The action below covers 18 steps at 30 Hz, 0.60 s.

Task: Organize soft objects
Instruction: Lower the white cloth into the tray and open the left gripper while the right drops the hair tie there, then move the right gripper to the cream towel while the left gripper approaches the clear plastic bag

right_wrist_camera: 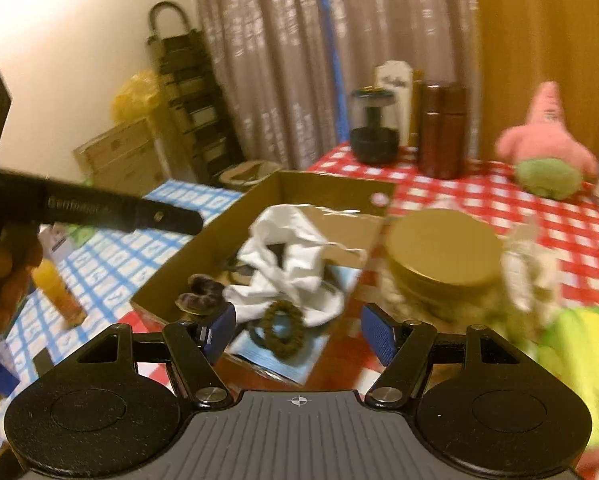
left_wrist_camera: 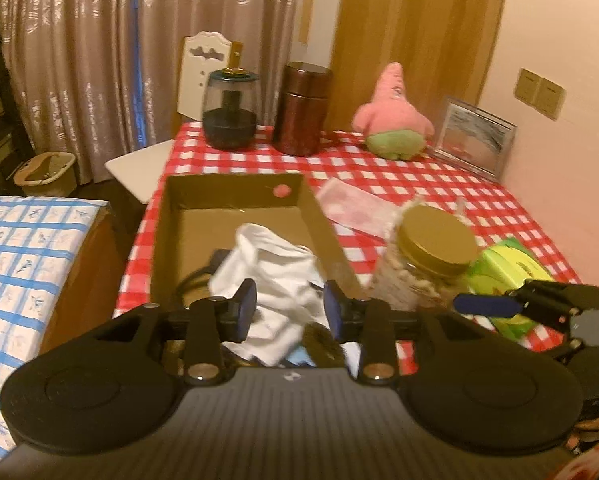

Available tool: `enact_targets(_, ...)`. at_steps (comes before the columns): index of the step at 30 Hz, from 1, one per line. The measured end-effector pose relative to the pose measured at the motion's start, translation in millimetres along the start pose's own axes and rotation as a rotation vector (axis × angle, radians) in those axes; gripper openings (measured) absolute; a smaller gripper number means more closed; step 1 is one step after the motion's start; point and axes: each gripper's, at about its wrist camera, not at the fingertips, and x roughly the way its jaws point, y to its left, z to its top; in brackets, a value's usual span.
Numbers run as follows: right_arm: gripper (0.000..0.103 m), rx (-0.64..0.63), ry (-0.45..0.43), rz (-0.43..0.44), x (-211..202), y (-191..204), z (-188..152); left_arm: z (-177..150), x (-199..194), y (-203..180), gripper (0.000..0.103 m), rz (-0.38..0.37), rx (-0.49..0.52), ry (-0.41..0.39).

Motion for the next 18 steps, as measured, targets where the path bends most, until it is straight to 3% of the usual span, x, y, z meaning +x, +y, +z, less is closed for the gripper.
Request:
enact_targets(3,0.069,0.054,-0.021,-0.042,-20,-14,-6,-3,-1,-16,0.04,-0.02,0.004,0.007)
enact_targets(7,0.069,0.126,-0.04,-0.091,-39,-36,-11,-7,-2,-36,0.068,-0.033,0.013,0.008)
enact_targets(8,0.069,0.142,-0.04,-0.103,-43,-41,-12,-7,-2,-40,0.07,-0.034,0.016,0.005)
enact_targets(18,0.069,0.227,-0.105,-0.127,-75,-65,-14,21,4,-70,0.079,-0.055,0.138,-0.016)
